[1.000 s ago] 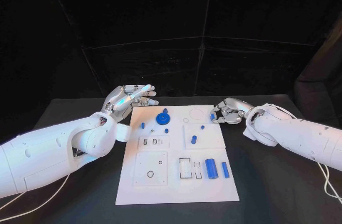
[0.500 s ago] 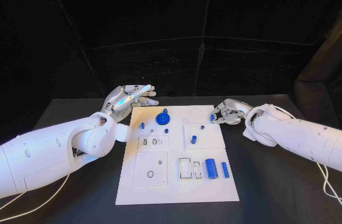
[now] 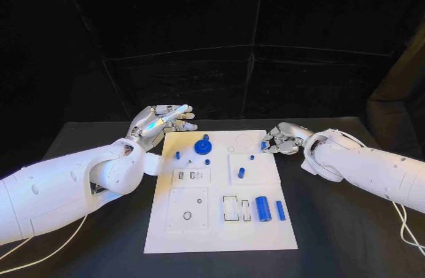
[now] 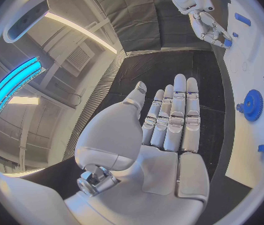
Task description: Assemble the parts on the task board
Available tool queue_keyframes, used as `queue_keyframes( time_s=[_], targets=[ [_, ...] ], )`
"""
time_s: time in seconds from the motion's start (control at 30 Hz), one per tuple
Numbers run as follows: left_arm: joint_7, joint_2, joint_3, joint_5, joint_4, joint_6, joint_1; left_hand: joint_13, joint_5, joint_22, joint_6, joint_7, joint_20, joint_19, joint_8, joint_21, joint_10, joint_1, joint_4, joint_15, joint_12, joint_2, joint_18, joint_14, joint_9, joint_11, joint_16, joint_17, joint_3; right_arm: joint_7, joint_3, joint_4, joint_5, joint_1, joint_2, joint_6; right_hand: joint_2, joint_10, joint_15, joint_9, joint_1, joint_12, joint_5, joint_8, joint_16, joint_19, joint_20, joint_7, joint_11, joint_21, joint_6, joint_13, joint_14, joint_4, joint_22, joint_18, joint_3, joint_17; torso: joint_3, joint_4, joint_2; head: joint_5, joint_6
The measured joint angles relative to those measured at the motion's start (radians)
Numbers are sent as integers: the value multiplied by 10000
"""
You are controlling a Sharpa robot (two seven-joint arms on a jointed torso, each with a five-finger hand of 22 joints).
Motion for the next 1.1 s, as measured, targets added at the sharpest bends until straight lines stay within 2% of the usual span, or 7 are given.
queue_keyframes(
  time_s=[0.1, 0.23, 0.37, 1.1],
  targets=[
    [-1, -3, 0, 0, 1, 3, 0, 0, 0, 0, 0, 0, 0, 0, 0, 0, 0, 0, 0, 0, 0, 0, 1, 0, 0, 0, 0, 0, 0, -36, -1, 0, -2, -4, 26, -25, -61, 0, 0, -25, -61, 0, 0, 0, 0, 0, 0, 0, 0, 0, 0, -30, 0, 0, 0, 1, 0, 0, 0, 4, 1, 4, 0],
    [-2, -7, 0, 0, 1, 7, 0, 0, 0, -1, 0, 0, 0, 0, 0, 0, 0, 0, 0, 0, 0, 0, 0, 0, 0, 0, 0, -1, 0, -83, -4, 0, -6, -11, 40, -50, -131, -41, 0, -88, -241, -108, 0, -147, 0, 0, 0, 75, 41, 0, -209, -141, 0, 67, -31, 1, -67, 0, 0, 4, 1, 5, -12],
    [-3, -14, 0, 0, 3, 11, 0, 0, 0, -10, 0, 0, 0, 0, 0, 0, 0, 0, 0, 0, -36, 0, 0, 0, 0, 0, 0, -1, 0, -129, -5, 5, -8, -14, 46, -68, -243, -109, 0, -127, -353, -183, 213, -232, 0, 0, 0, 113, 108, 0, -408, -232, 0, 76, -74, 0, -161, 0, 0, 4, 1, 12, -15],
    [-11, -22, 0, 0, -1, 36, 0, 0, 0, -8, 0, 0, 0, 0, 0, 0, 0, 0, 0, 0, -35, 0, 0, 0, 0, 0, 0, -3, 0, -212, -4, 12, -14, -23, 114, -138, -284, -109, 0, -134, -393, -183, 264, -231, 0, 0, 0, 128, 108, 0, -483, -246, 0, 99, -86, 0, -182, -1, 5, -4, 0, 8, -16]
  ],
)
